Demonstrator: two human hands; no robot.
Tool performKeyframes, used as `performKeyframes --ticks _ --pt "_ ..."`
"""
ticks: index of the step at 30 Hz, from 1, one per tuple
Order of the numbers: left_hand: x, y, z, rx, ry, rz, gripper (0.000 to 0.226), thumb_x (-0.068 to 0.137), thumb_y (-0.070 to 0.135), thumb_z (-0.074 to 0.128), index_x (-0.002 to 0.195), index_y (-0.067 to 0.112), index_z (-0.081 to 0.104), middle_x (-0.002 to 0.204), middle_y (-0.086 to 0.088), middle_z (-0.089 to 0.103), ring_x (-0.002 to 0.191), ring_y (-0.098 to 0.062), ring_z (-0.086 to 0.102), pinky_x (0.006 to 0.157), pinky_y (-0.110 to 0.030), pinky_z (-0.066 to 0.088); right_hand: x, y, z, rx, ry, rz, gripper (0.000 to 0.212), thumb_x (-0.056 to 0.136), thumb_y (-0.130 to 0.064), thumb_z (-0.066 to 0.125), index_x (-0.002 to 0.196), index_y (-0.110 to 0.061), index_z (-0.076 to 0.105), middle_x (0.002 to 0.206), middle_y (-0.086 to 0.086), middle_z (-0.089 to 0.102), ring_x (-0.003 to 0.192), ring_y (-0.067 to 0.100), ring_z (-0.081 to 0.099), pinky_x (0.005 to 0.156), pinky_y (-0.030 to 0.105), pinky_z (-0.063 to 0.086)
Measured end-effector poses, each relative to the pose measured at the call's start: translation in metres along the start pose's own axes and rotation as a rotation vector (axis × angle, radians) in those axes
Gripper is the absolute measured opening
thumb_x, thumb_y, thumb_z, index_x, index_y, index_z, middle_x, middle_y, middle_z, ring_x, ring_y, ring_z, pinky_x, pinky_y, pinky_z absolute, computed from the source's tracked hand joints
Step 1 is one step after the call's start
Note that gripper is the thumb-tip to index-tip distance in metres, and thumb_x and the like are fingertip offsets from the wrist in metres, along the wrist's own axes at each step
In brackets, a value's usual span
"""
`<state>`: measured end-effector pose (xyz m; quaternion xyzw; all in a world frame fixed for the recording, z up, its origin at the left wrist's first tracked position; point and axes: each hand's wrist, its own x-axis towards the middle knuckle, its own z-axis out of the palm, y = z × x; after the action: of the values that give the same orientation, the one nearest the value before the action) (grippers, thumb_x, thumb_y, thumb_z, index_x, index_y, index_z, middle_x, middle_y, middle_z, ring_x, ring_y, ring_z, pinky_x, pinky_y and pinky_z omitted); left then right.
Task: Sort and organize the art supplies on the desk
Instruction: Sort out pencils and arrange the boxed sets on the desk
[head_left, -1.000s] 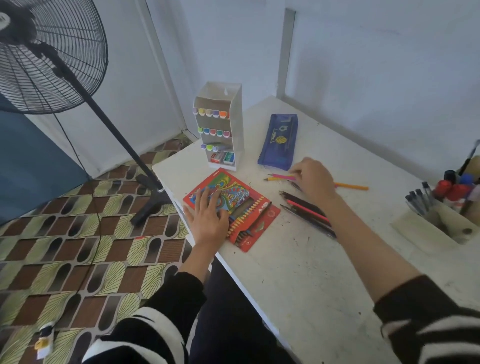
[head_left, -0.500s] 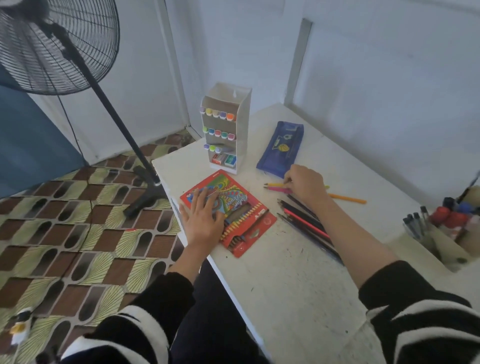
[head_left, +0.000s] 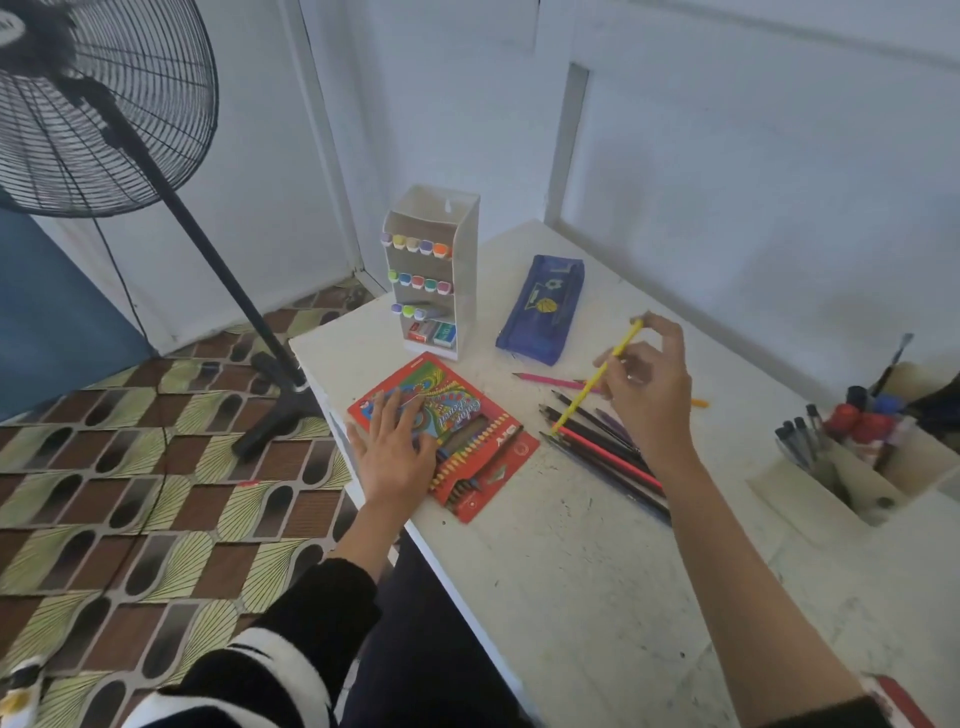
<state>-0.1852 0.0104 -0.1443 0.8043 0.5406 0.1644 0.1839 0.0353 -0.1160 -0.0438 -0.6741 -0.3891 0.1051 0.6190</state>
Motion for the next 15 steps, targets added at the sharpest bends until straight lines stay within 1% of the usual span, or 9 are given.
performKeyframes --ticks 2,4,6,8,11,13,15 --pt "0.0 0.0 -0.001 0.006 0.002 -0.001 0.05 0.096 0.03 0.04 0.146 0.028 0.032 0.158 0.004 0.016 0.147 -0.013 -0.001 0.112 -0.043 -0.019 -0.017 0.002 -0.004 0.144 0.05 0.14 0.031 0.09 0.003 0.051 0.106 -0.022 0.043 0.076 0.007 0.069 0.057 0.021 0.063 0.058 0.03 0.055" --pt "-0.001 0.001 -0.002 0.011 -0.001 -0.003 0.05 0.096 0.03 0.039 0.146 0.028 0.032 0.158 0.004 0.016 0.147 -0.013 -0.002 0.112 -0.043 -0.018 -0.033 0.006 -0.006 0.253 0.074 0.23 0.022 0.094 0.0 0.046 0.098 -0.021 0.042 0.073 0.009 0.07 0.056 0.026 0.064 0.057 0.034 0.056" --pt "-0.001 0.001 -0.002 0.01 0.0 0.001 0.05 0.097 0.03 0.039 0.146 0.028 0.032 0.158 0.004 0.016 0.147 -0.013 -0.002 0.113 -0.044 -0.017 -0.048 0.012 -0.006 0.331 0.072 0.275 0.013 0.098 -0.004 0.041 0.095 -0.017 0.042 0.074 0.013 0.07 0.06 0.031 0.066 0.057 0.034 0.056" --pt "-0.001 0.001 -0.002 0.005 0.003 0.005 0.05 0.097 0.03 0.04 0.146 0.027 0.032 0.158 0.004 0.016 0.147 -0.013 -0.001 0.112 -0.044 -0.017 -0.063 0.016 -0.003 0.395 0.067 0.306 0.007 0.099 -0.007 0.04 0.095 -0.012 0.042 0.079 0.017 0.07 0.067 0.034 0.068 0.061 0.035 0.057" --pt "-0.001 0.0 -0.002 0.005 0.001 0.005 0.05 0.096 0.029 0.041 0.146 0.027 0.032 0.158 0.004 0.016 0.147 -0.013 -0.002 0.112 -0.044 -0.017 -0.081 0.021 0.004 0.502 0.098 0.38 0.01 0.097 -0.003 0.043 0.09 -0.01 0.043 0.081 0.019 0.069 0.076 0.034 0.07 0.069 0.034 0.058" --pt "-0.001 0.0 -0.002 0.009 -0.002 0.005 0.05 0.096 0.03 0.04 0.146 0.027 0.032 0.158 0.004 0.016 0.147 -0.013 -0.002 0.112 -0.043 -0.017 -0.091 0.024 0.008 0.486 0.097 0.414 0.01 0.093 0.001 0.05 0.086 -0.005 0.047 0.085 0.018 0.068 0.081 0.029 0.07 0.071 0.031 0.057" --pt "-0.001 -0.001 -0.002 0.009 -0.006 0.007 0.05 0.097 0.03 0.041 0.146 0.028 0.032 0.158 0.004 0.016 0.147 -0.013 -0.002 0.11 -0.042 -0.019 -0.1 0.034 0.012 0.301 0.026 0.411 0.007 0.087 0.003 0.06 0.085 -0.002 0.057 0.092 0.01 0.07 0.087 0.021 0.069 0.072 0.029 0.056"
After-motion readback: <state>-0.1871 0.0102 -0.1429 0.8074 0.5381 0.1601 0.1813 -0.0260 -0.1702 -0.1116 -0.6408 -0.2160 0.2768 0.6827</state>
